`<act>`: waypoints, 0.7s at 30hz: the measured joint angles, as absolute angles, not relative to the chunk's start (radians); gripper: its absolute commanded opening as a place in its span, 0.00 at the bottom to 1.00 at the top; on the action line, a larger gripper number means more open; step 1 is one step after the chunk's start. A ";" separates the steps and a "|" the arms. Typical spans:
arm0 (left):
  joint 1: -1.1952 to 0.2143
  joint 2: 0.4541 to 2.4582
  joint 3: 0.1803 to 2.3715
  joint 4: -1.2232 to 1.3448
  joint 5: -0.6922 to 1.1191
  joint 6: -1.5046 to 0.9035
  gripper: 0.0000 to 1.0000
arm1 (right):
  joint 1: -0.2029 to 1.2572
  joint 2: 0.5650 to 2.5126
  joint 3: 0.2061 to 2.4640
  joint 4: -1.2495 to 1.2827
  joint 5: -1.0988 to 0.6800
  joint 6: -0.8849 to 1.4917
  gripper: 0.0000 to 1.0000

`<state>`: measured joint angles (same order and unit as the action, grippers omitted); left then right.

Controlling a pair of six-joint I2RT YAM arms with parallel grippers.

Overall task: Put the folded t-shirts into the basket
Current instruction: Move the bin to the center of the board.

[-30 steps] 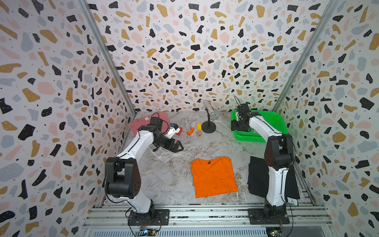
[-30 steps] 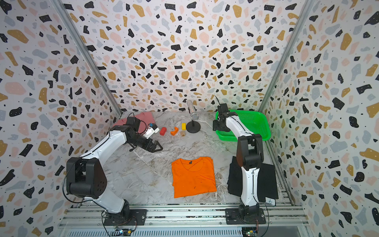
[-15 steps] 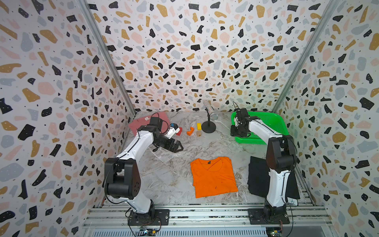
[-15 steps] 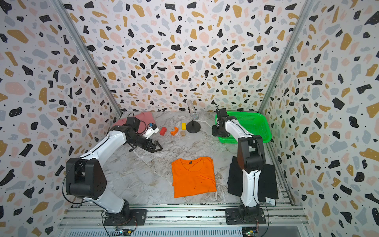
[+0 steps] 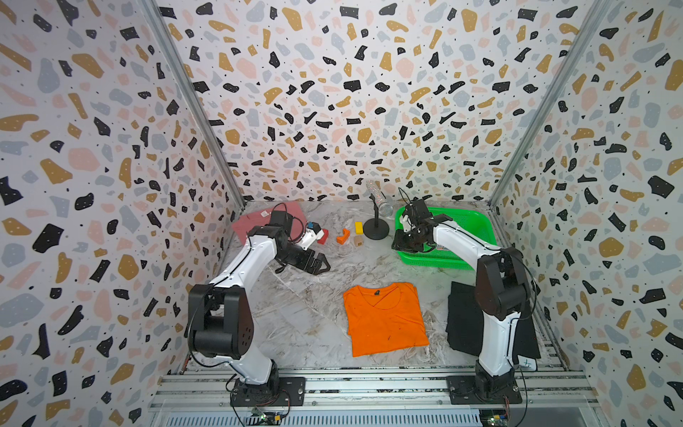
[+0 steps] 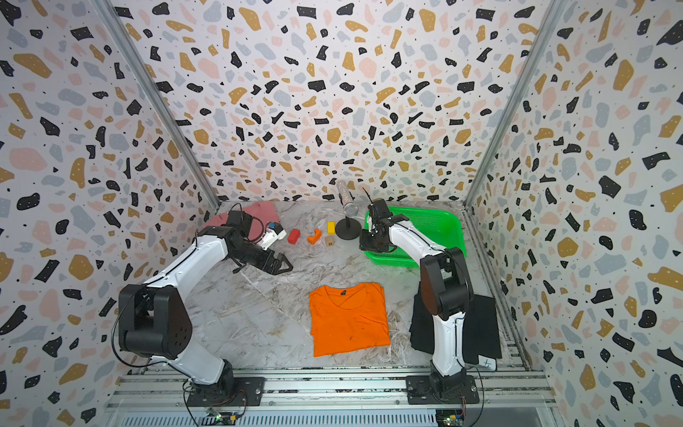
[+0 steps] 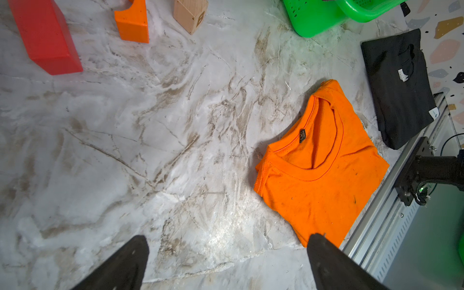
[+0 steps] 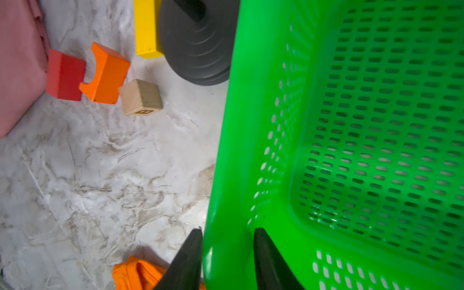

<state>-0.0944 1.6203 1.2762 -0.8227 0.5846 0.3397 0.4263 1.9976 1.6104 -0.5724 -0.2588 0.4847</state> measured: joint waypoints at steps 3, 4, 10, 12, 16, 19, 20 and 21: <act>-0.094 1.620 1.276 -0.822 0.580 0.333 1.00 | 0.454 1.998 1.610 -0.553 -0.284 0.501 0.38; -0.094 1.620 1.276 -0.822 0.579 0.331 1.00 | 0.463 1.998 1.610 -0.547 -0.290 0.504 0.38; -0.094 1.620 1.276 -0.822 0.574 0.325 1.00 | 0.500 1.997 1.591 -0.525 -0.327 0.514 0.38; -0.094 1.620 1.276 -0.822 0.574 0.325 1.00 | 0.506 1.993 1.573 -0.517 -0.336 0.514 0.37; -0.094 1.620 1.276 -0.822 0.575 0.325 1.00 | 0.511 1.967 1.542 -0.513 -0.350 0.506 0.37; -0.094 1.620 1.276 -0.822 0.575 0.324 1.00 | 0.518 1.949 1.517 -0.516 -0.368 0.482 0.37; -0.094 1.620 1.276 -0.822 0.575 0.324 1.00 | 0.520 1.945 1.513 -0.519 -0.375 0.472 0.38; -0.094 1.621 1.276 -0.822 0.575 0.323 1.00 | 0.522 1.942 1.509 -0.521 -0.380 0.461 0.39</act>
